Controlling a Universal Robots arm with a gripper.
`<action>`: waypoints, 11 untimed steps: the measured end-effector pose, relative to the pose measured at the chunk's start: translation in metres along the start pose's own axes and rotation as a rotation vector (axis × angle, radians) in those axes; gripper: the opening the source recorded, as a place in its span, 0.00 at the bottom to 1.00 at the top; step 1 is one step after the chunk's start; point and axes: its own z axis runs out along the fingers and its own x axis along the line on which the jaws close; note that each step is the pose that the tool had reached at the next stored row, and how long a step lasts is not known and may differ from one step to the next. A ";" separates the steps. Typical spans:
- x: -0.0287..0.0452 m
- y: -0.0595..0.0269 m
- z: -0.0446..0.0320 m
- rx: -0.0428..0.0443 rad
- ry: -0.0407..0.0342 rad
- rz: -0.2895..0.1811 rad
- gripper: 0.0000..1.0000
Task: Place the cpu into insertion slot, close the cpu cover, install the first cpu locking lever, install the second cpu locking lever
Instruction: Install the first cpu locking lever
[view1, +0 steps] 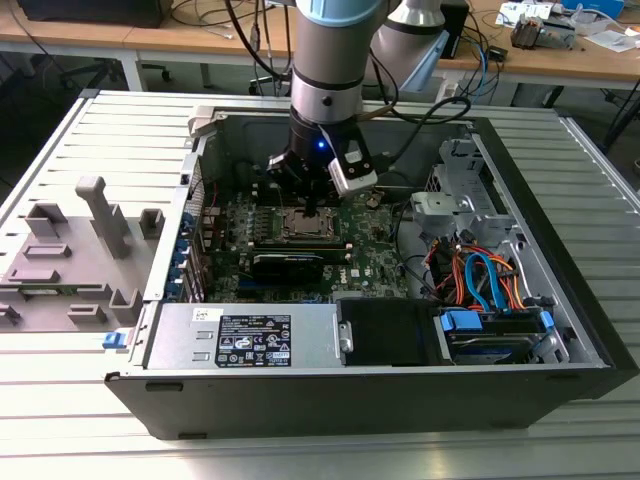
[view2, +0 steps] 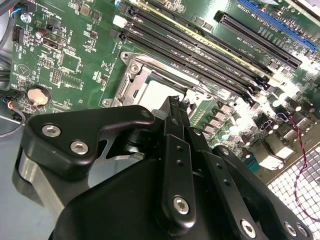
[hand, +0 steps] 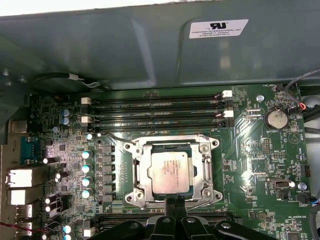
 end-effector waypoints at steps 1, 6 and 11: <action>0.0002 0.0000 0.0000 -0.0001 0.0000 0.000 0.11; 0.0013 0.0000 0.0000 0.0000 0.0000 0.000 0.11; 0.0033 0.0008 0.0002 0.0014 0.0000 0.000 0.11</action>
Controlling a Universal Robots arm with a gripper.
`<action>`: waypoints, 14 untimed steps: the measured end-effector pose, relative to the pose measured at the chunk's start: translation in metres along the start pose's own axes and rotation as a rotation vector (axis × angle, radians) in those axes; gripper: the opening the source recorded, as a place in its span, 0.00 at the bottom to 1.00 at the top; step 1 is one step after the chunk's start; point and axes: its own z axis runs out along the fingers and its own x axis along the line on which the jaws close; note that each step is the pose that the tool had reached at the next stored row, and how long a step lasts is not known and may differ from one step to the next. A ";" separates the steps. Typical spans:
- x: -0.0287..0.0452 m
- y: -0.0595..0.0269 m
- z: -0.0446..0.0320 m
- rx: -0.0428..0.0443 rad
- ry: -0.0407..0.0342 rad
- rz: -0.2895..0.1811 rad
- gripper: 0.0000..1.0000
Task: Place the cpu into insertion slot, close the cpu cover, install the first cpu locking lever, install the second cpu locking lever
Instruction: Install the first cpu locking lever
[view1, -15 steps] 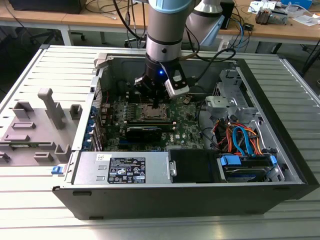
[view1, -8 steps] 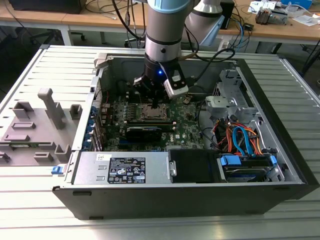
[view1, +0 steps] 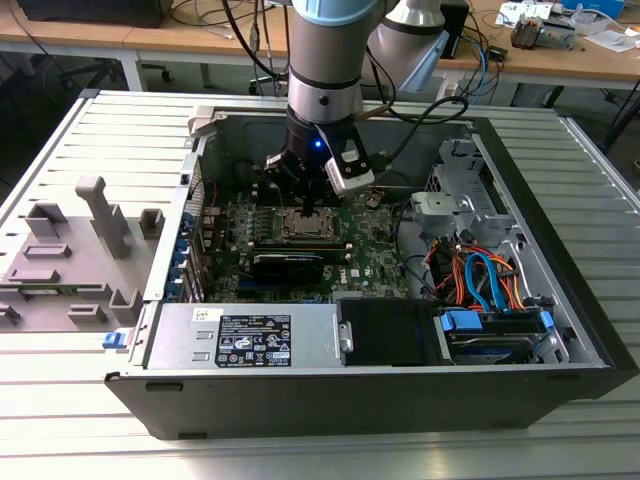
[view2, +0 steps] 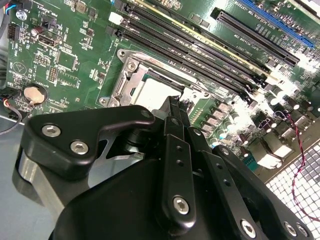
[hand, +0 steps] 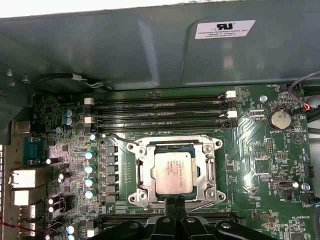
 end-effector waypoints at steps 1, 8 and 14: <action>0.0000 0.0000 0.0000 0.0001 0.0000 0.000 0.11; 0.0014 0.0000 0.0000 0.0003 -0.0001 0.000 0.11; 0.0097 -0.0004 0.0003 0.0003 -0.0003 0.000 0.11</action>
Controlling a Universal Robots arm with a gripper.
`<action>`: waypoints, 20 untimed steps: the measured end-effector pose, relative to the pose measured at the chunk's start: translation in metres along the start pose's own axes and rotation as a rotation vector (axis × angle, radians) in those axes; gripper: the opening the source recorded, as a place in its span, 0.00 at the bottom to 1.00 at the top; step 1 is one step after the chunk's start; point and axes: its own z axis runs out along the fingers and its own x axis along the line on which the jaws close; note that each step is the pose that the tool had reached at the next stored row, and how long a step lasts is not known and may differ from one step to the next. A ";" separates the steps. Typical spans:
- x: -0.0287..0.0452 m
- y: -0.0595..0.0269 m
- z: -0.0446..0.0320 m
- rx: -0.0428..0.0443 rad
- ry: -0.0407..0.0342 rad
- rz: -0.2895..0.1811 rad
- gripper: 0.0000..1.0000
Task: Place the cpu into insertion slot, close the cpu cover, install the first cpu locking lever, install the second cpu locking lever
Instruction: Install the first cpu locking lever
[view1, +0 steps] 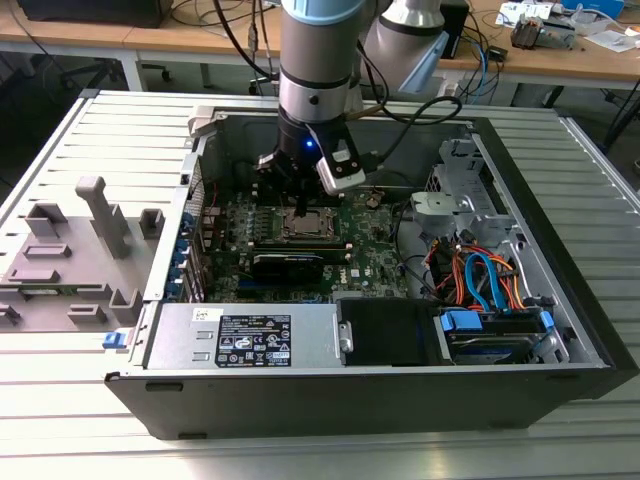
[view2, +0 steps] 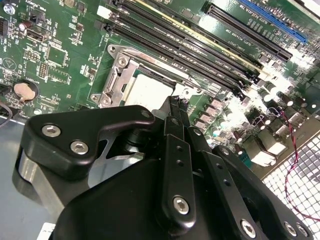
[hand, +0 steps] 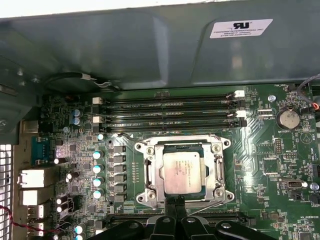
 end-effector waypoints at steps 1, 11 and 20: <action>0.0006 0.0000 0.0001 -0.0001 0.0000 0.000 0.11; 0.0031 -0.0001 0.0001 -0.0001 0.0000 0.000 0.11; 0.0049 -0.0002 0.0002 0.0000 0.0000 0.000 0.11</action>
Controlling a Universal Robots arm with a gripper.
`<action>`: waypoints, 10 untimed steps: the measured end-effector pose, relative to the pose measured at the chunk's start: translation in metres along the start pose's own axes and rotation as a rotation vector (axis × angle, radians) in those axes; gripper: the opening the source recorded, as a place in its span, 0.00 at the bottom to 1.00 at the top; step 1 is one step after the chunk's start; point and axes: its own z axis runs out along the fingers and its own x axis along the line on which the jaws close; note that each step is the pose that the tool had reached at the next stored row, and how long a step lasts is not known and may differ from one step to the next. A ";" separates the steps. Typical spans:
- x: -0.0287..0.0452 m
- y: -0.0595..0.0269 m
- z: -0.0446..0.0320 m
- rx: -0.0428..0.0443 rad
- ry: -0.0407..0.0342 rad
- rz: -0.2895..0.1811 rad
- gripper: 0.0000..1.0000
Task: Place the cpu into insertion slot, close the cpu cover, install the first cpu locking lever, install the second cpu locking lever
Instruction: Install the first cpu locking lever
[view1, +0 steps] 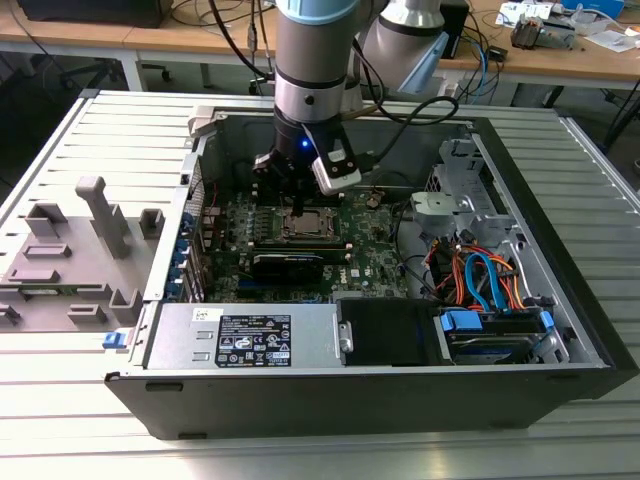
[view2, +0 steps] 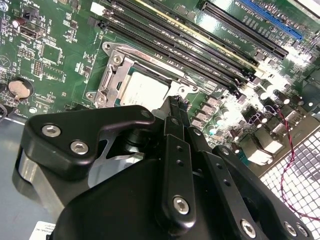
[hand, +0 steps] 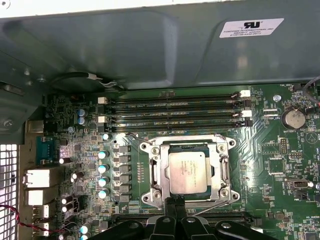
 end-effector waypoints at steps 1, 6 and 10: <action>0.0001 0.0000 0.0000 0.0000 0.0000 0.000 0.11; 0.0028 -0.0001 0.0001 0.0000 0.0000 0.000 0.11; 0.0035 -0.0001 0.0001 0.0000 0.0000 0.000 0.11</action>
